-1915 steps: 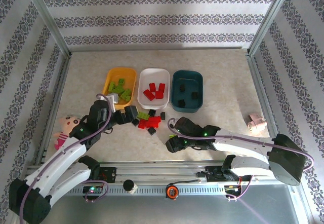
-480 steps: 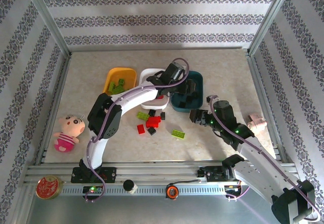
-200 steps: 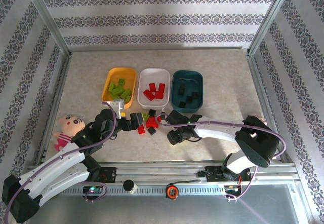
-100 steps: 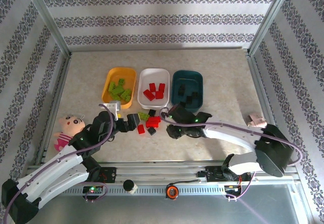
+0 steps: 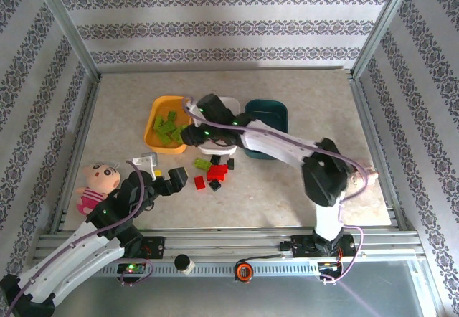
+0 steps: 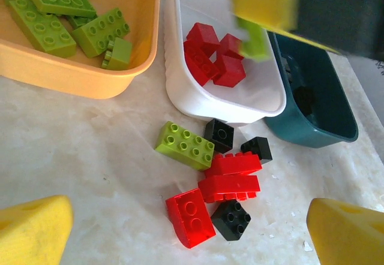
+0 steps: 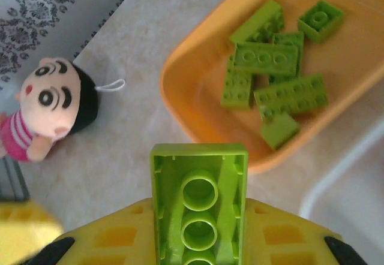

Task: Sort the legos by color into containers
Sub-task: Place the lego in the container, then pick up the lego from the middle-left of the table.

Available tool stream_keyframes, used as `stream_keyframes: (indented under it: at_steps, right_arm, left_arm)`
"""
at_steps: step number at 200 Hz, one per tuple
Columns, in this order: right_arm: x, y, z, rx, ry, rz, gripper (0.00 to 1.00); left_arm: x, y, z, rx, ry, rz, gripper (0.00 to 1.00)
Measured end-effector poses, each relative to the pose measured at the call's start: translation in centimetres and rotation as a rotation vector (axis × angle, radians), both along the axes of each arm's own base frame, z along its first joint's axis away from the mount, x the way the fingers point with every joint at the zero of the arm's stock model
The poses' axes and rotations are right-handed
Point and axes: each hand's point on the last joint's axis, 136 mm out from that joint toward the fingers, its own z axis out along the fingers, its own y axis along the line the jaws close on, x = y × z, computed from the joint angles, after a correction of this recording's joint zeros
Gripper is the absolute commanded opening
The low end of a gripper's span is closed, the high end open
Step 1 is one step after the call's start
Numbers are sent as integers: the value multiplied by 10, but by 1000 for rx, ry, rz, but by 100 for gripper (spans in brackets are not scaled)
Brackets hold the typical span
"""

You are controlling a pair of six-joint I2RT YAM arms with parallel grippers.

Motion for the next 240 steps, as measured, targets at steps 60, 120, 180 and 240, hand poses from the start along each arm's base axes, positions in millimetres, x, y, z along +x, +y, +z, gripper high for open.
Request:
stream_keyframes:
  at_steps: [60, 120, 180, 240]
  right_arm:
    - [76, 51, -41, 25, 44, -84, 52]
    - [85, 37, -36, 25, 52, -142, 63]
    - [15, -41, 22, 71, -19, -172, 63]
    - [-53, -123, -29, -24, 11, -221, 64]
  left_arm:
    - [-7, 5, -13, 15, 47, 5, 100]
    - [-10, 6, -17, 28, 66, 1, 100]
    - [-5, -10, -28, 74, 144, -58, 84]
    - [12, -52, -62, 156, 308, -205, 80]
